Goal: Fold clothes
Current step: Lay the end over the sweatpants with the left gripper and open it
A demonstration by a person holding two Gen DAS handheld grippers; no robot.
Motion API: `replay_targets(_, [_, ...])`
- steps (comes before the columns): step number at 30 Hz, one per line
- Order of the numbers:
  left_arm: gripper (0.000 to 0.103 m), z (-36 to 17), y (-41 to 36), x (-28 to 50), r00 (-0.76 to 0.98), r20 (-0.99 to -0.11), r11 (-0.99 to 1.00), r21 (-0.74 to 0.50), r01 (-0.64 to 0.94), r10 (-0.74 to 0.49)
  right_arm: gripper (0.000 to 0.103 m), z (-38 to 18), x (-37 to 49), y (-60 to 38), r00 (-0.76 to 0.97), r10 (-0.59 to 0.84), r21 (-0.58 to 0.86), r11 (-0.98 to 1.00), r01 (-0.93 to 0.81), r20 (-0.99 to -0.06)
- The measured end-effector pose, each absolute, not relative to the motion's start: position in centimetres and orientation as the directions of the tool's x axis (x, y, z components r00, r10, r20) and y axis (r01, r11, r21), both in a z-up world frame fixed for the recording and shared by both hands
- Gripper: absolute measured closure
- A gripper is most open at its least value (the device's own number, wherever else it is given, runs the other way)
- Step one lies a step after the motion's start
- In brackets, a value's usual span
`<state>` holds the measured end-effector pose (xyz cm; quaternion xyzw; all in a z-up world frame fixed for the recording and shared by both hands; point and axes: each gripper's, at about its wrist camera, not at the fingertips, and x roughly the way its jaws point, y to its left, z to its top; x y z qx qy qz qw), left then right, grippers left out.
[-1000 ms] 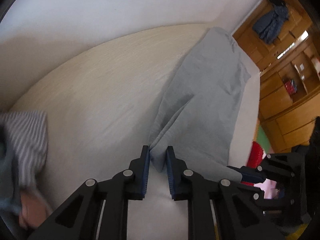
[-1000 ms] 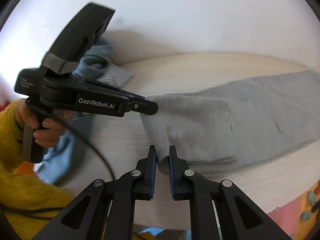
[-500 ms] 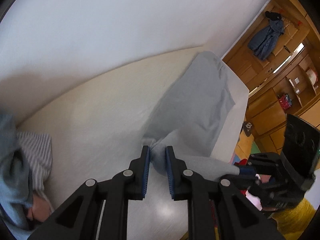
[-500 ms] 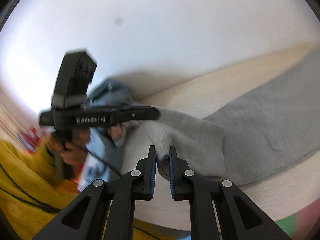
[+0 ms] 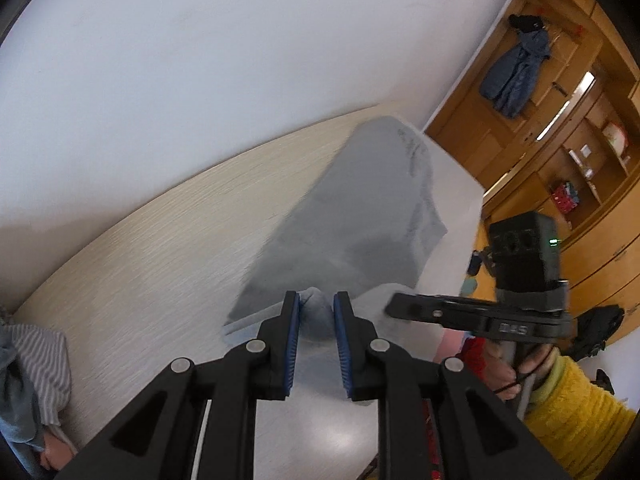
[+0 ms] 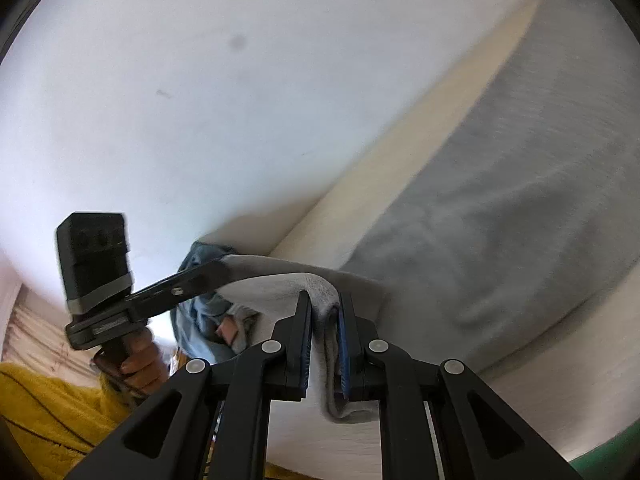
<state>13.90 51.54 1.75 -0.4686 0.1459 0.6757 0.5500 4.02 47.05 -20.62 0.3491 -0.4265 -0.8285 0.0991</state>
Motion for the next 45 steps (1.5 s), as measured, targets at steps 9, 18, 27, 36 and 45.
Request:
replay_targets(9, [0.087,1.1,53.1,14.2,0.017,-0.807,-0.371,-0.29,-0.882,0.59,0.085,-22.5,3.5,47.9,-0.622,-0.232,0.519,-0.788,-0.331,-0.748])
replay_targets(18, [0.087,-6.2,56.1,14.3,0.014,-0.904,-0.355,-0.182,-0.917,0.428,0.08,-20.2,3.4,46.6,-0.577,0.017,0.261,-0.88,-0.396,-0.816])
replay_targets(27, [0.083,-7.7,56.1,13.8,0.038,-0.911,-0.337,-0.19,-0.922,0.41,0.08,-18.7,3.5,43.0,-0.622,-0.047,0.306,-0.898,-0.317,-0.781])
replay_targets(36, [0.077,-6.6,55.3,13.1,0.072,-0.896,-0.3,-0.222,-0.928,0.439,0.081,-19.8,3.2,42.4,-0.554,0.02,0.225,-0.902,-0.369,-0.832])
replay_targets(45, [0.067,-8.1,54.4,11.5,0.013,-0.921,-0.275,-0.13,-0.953,0.39,0.08,-20.8,3.4,39.4,-0.524,0.027,0.184,-0.92,-0.346,-0.851])
